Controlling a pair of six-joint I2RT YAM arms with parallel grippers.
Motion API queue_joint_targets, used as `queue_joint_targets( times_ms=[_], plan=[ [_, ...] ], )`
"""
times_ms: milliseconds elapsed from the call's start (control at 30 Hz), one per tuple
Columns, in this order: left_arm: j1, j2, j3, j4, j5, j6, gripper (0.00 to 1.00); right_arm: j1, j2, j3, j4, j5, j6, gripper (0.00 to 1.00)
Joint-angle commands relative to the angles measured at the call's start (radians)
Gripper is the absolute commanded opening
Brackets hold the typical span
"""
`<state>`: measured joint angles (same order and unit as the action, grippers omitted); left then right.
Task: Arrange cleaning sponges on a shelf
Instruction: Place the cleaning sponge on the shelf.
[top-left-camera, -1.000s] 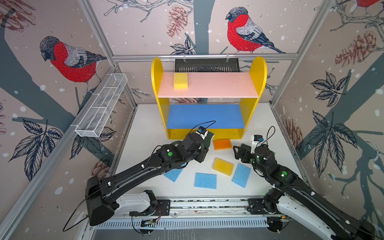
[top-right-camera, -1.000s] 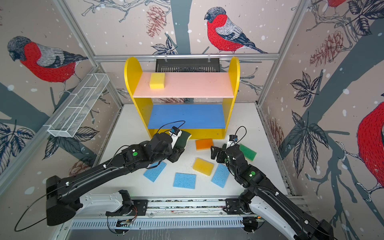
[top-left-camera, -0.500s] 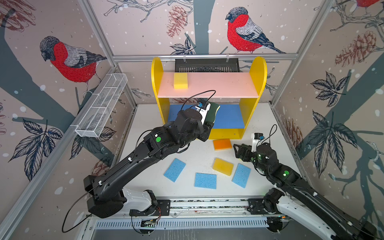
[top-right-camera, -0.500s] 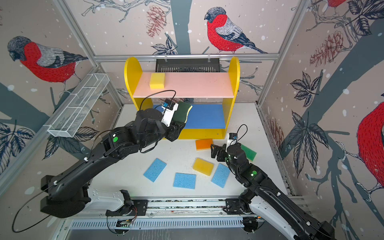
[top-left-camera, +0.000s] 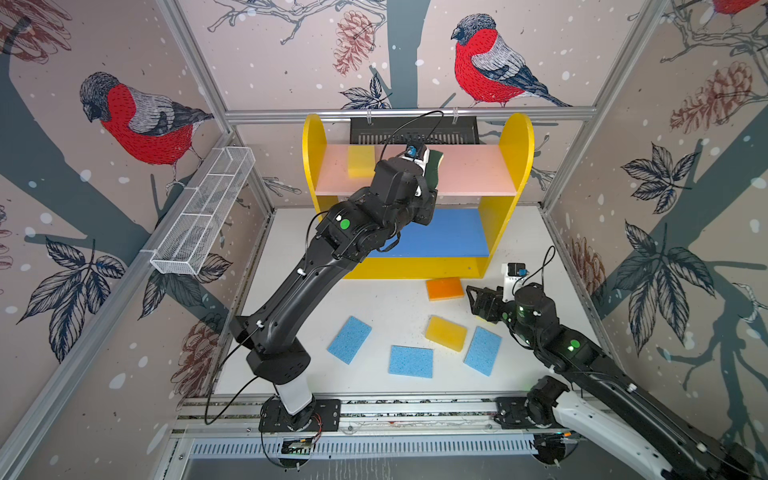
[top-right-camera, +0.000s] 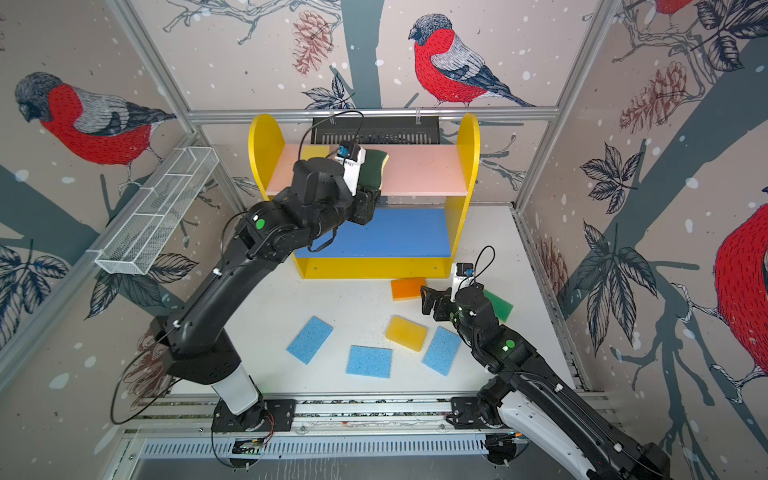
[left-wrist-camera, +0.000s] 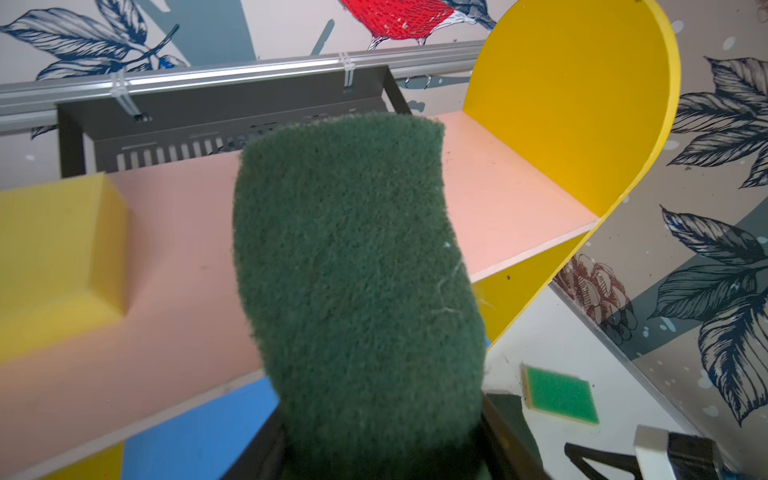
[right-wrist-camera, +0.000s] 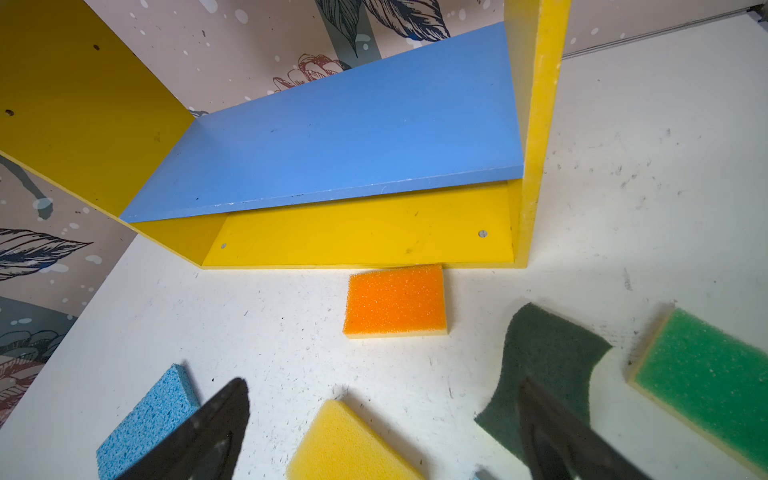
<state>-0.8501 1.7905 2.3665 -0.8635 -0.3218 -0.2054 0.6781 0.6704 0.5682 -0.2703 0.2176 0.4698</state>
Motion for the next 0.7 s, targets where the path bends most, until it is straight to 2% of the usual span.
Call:
queue_joint_targets(
  times_ms=[0,67,200,667],
  plan=[
    [0.013,0.069,0.097,-0.045,-0.010,0.000,0.55,-0.003,-0.010,0.009,0.020,0.002,-0.027,1.00],
    [0.014,0.100,0.131,-0.047,-0.035,-0.009,0.56,-0.003,-0.016,0.010,0.017,0.003,-0.032,1.00],
    [0.022,0.101,0.107,-0.014,-0.095,-0.022,0.57,-0.005,-0.021,0.009,0.011,0.003,-0.041,0.99],
    [0.072,0.149,0.091,0.051,-0.109,-0.028,0.57,-0.006,-0.024,-0.010,0.022,-0.019,-0.043,1.00]
  ],
)
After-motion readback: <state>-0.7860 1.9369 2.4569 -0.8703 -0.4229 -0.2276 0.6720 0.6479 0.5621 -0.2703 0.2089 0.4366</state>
